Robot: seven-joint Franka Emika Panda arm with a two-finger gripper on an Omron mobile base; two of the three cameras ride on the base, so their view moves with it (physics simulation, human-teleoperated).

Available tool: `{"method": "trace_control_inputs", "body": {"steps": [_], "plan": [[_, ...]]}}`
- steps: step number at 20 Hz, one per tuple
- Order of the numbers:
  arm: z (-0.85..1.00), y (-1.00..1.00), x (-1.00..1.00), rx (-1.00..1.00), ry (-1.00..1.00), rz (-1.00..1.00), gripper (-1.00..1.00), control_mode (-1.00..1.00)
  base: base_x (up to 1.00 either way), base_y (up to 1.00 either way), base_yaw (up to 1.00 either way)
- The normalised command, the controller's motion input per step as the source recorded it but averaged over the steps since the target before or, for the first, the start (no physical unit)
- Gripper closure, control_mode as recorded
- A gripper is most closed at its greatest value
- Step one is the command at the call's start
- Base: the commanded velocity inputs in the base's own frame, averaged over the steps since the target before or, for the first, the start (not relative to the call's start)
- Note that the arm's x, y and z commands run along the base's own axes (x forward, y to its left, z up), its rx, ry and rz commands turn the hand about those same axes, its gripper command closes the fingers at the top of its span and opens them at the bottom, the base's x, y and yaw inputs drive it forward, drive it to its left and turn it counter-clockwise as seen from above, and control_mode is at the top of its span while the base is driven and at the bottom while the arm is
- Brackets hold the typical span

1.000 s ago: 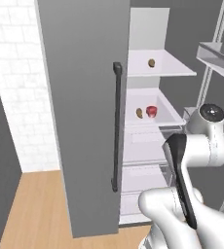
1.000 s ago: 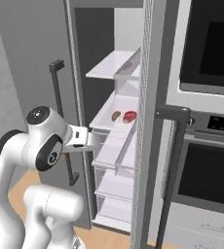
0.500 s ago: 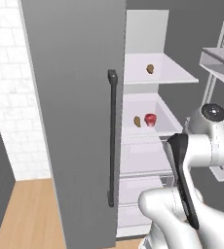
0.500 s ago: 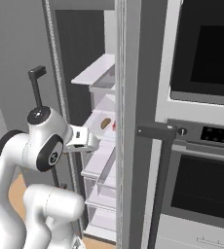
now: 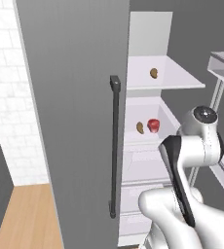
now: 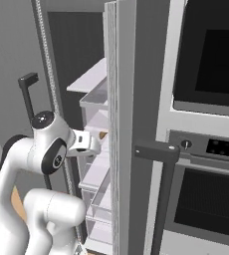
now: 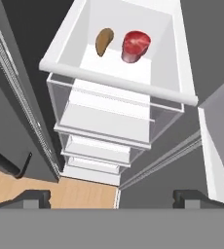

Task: Place one sweet potato and one steak in each tupperware on the nearby counter, to pack two identical lunches.

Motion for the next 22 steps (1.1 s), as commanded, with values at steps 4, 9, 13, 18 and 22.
{"method": "trace_control_inputs", "body": {"steps": [4,9,13,18,22], "plan": [[-0.43,0.39,0.37,0.0,0.0,0.0,-1.0,-1.0,0.0,0.0,0.0],[-0.14,0.09,0.77,0.12,0.0,-0.03,-1.0,-1.0,0.0,0.0,0.0],[-0.08,-0.13,0.74,0.19,0.01,-0.2,-1.0,-1.0,0.0,0.0,0.0],[-0.07,-0.19,0.5,0.02,0.07,-0.15,-1.0,-1.0,0.0,0.0,0.0],[-0.1,-0.24,0.5,0.0,0.03,-0.09,-1.0,-1.0,0.0,0.0,0.0]]}}
